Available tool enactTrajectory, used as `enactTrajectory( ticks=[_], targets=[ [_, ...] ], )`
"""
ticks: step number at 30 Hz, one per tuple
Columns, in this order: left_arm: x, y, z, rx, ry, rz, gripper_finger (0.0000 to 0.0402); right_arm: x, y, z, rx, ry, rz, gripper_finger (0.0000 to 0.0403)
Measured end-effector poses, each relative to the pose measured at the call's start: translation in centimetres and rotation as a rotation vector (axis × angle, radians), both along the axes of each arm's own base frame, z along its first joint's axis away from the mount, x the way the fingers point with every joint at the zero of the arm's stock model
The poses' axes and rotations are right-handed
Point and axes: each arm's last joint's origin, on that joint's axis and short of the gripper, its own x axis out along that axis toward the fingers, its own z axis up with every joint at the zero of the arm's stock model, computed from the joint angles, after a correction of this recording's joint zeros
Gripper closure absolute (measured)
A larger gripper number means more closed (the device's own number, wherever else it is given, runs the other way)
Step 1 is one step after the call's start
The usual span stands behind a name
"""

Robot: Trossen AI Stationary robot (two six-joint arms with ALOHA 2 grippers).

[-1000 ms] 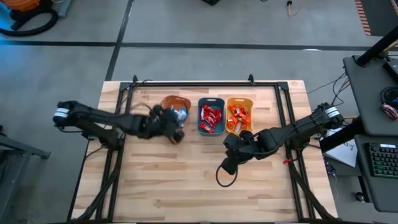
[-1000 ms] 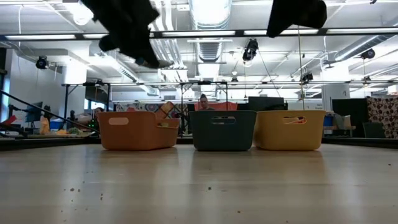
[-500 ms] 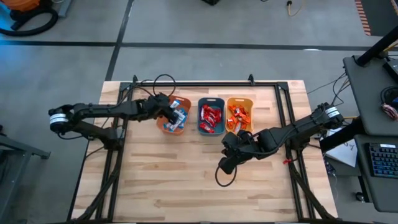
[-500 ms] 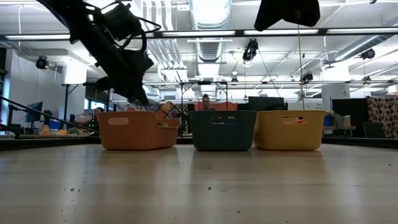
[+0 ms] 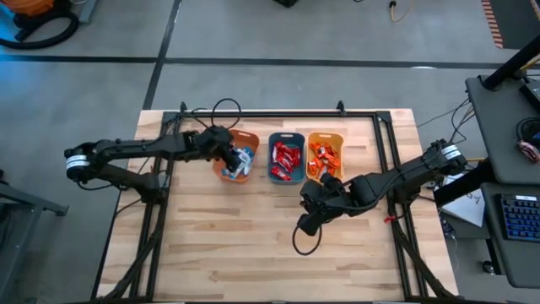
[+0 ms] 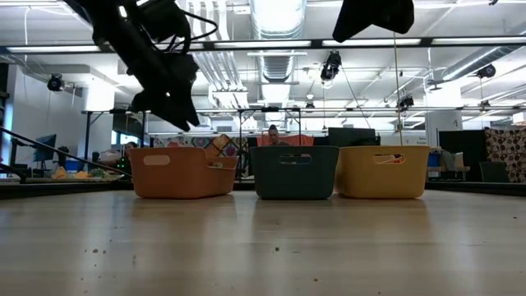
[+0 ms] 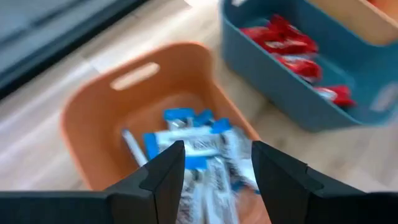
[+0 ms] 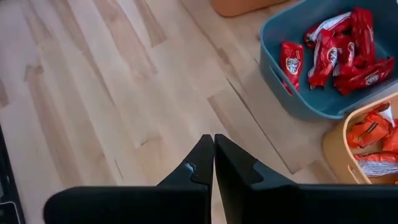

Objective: Sort candy
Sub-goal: Return to Home Position

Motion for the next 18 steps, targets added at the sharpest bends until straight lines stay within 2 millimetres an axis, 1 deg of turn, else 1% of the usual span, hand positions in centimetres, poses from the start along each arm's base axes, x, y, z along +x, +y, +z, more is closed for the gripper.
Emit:
enactTrajectory(
  ticks=[2, 4, 6, 7, 8, 10, 12, 15, 18],
  targets=[
    [-0.2, -0.3, 1.0, -0.042, -0.001, -0.039, 0.0231, 0.0, 0.0, 0.0, 0.004, 0.0, -0.004, 0.0393],
    [-0.4, -1.0, 2.7, -0.083, -0.033, -0.103, 0.0232, -0.1, -0.1, -0.1, -0.005, 0.012, 0.002, 0.0393],
    [-0.8, -2.3, 4.7, -0.092, -0.109, -0.187, 0.0235, 0.0, -0.1, 0.0, 0.024, -0.004, -0.031, 0.0393],
    [-1.1, -3.2, 5.9, -0.071, -0.169, -0.241, 0.0237, 0.1, 0.0, 0.0, 0.045, -0.017, -0.063, 0.0393],
    [-1.5, -4.2, 7.1, -0.032, -0.242, -0.303, 0.024, 0.1, 0.0, 0.0, 0.027, -0.028, -0.071, 0.0393],
    [-3.0, -6.2, 9.6, 0.05, -0.409, -0.427, 0.0246, 0.4, 0.0, 0.2, -0.028, -0.065, -0.012, 0.0393],
    [-4.8, -7.8, 11.5, 0.1, -0.548, -0.498, 0.0252, 0.8, -0.3, 0.8, -0.087, -0.116, 0.079, 0.0393],
    [-7.6, -8.9, 12.9, 0.154, -0.63, -0.435, 0.026, 1.4, -1.7, 2.7, -0.156, -0.238, 0.149, 0.0393],
    [-10.0, -9.3, 14.1, 0.124, -0.744, -0.384, 0.0262, 1.8, -3.8, 4.4, -0.199, -0.347, 0.214, 0.0393]
  ],
)
